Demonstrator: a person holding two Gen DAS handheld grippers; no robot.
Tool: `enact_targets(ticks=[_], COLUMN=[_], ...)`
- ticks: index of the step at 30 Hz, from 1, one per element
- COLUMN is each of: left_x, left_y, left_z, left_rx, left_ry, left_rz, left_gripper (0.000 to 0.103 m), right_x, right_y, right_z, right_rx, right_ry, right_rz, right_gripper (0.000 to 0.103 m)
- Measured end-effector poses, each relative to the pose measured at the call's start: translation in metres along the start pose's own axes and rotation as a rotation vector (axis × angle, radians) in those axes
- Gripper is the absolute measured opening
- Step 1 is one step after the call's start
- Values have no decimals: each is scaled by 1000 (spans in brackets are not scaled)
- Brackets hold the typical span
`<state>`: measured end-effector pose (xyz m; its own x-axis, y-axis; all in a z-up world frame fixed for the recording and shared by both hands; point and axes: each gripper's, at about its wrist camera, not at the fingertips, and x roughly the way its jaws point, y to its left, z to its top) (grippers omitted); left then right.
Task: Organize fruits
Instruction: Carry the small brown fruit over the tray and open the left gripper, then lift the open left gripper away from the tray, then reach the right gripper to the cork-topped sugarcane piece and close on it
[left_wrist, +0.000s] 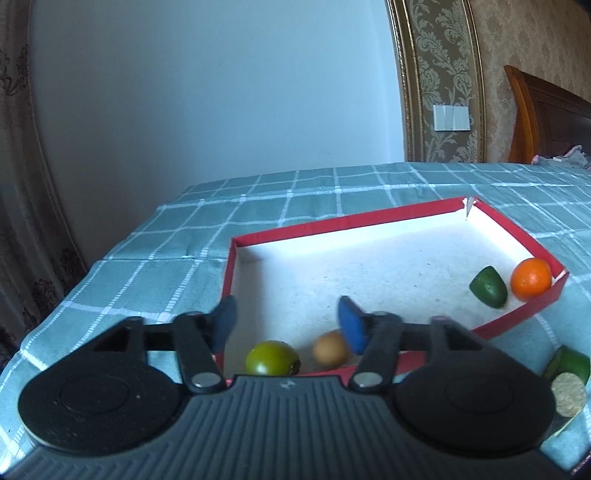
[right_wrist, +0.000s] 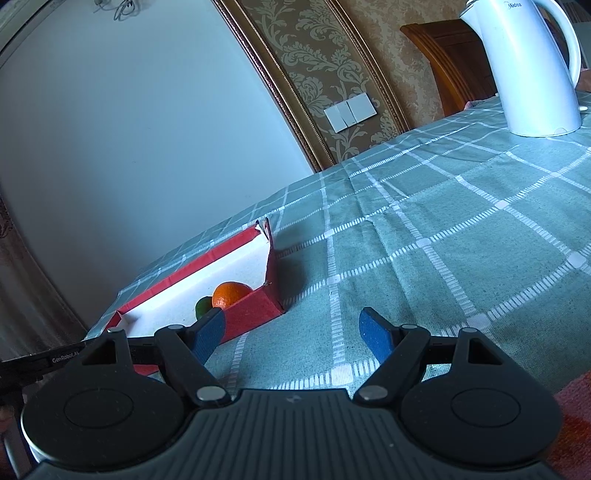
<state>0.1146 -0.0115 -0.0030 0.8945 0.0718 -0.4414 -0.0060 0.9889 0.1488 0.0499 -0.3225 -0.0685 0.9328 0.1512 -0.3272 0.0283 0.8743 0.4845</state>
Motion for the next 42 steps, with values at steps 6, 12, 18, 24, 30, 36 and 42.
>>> enact_targets(ticks=[6,12,18,24,30,36,42], left_x=[-46,-72,-54,-28,-44,-84,-86], left_y=[9,12,39,34,33,47,38], left_z=[-14,-53,-46,-30,-28,-40,-59], left_rx=[-72,-101,-287,-238,-195,-227,-190], left_ry=[-73,-207,-213,-200,-273,-326,-279], left_rz=[-29,-23,-6,42,43,0,-31], left_gripper=[94,97,92,82,88,95,103], right_x=[-1,0,13,15,12,10,8], right_y=[0,0,-5,-7,-5,-1,3], right_z=[0,1,5,5,4,4,4], right_rx=[2,5,43,54,30,7,-14], right_ry=[-3,-1,34,42,16,-3,-9], right_rz=[-2,-17,-43,-48,-24,3,10], right_gripper=[80,83,83,83,83,83,83])
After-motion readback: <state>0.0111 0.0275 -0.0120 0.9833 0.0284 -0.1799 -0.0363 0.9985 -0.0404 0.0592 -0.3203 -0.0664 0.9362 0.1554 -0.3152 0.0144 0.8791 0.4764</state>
